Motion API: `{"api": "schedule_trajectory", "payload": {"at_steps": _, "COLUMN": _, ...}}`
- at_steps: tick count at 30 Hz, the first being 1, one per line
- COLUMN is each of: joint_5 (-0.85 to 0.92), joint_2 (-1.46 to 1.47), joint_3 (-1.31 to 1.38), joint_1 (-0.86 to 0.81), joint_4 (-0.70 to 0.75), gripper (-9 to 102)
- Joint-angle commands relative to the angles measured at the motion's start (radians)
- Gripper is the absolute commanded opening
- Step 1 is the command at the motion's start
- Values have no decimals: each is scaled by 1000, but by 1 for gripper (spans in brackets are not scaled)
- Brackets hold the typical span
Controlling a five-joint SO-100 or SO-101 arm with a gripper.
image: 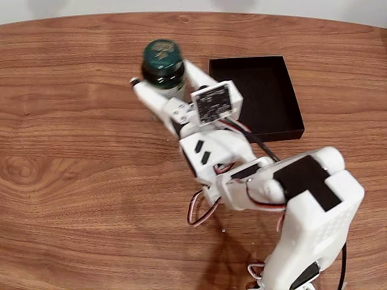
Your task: Pick up the pill bottle and place it in the black box.
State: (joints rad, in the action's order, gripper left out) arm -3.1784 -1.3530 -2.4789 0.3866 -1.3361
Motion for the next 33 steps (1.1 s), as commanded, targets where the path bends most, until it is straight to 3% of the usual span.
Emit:
{"api": "schedule_trajectory", "payload": {"at_steps": 1, "joint_5": 3, "joint_2": -138, "joint_3": 41, "joint_1": -126, "joint_4": -64, "gripper": 17}}
{"api": "schedule_trajectory", "payload": {"at_steps": 16, "joint_5": 54, "joint_2": -54, "joint_3": 173, "joint_1": -376, "joint_4": -61, "gripper": 17}}
{"api": "schedule_trajectory", "payload": {"at_steps": 33, "joint_5": 37, "joint_2": 35, "joint_3": 187, "joint_1": -419, "joint_4": -100, "gripper": 17}}
